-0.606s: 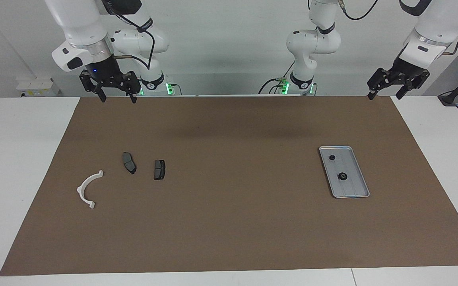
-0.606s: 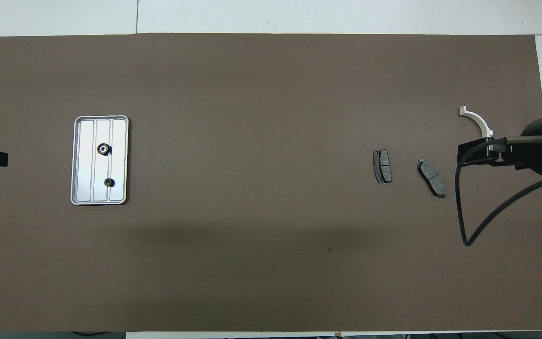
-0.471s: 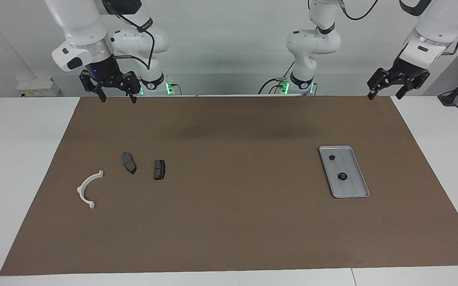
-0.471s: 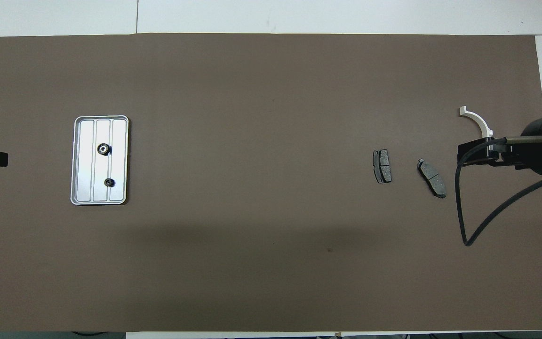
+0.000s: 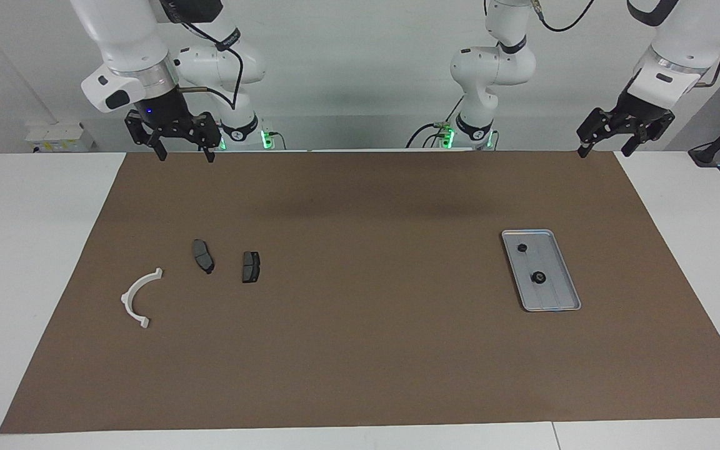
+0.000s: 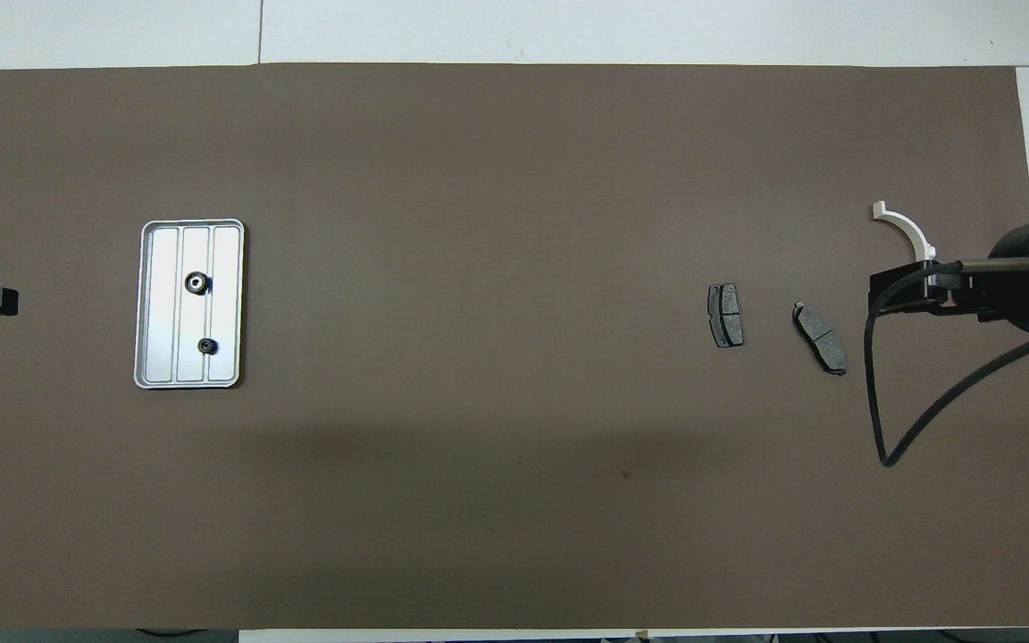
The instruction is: Place bearing gear from tray to pile
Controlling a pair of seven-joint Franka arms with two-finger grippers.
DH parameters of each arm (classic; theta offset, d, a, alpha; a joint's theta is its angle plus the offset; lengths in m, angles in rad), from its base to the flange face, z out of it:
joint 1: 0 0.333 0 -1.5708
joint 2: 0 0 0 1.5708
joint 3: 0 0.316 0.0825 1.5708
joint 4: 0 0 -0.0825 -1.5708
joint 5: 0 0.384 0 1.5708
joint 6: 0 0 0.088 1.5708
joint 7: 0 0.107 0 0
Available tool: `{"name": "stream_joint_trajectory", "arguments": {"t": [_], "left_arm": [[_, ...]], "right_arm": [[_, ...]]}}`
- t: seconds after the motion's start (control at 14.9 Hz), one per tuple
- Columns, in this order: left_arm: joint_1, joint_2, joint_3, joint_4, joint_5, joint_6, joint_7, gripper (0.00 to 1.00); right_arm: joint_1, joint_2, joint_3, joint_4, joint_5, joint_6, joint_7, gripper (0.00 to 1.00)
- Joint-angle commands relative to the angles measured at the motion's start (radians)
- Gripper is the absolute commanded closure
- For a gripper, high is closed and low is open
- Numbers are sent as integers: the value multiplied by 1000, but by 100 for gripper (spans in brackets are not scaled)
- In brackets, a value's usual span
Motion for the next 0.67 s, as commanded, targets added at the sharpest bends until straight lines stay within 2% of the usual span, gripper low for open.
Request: {"name": "stream_joint_trajectory", "arguments": {"t": [0.0,0.2,0.4,0.61], "left_arm": [[-25,-125,-1,-317,-1,265,-46,0],[-25,-101,-1,-437,-1,407,-22,1],[-16,-26,-1,-482,-1,496,32,1],[-10,14,1,-543,-1,637,72,4]], "right_arm": [[-8,-14,2,-6,-1,3,6,0],[-8,-14,2,-6,-1,3,6,0],[-8,-14,2,-6,-1,3,6,0],[-8,-14,2,-6,-1,3,6,0]]}}
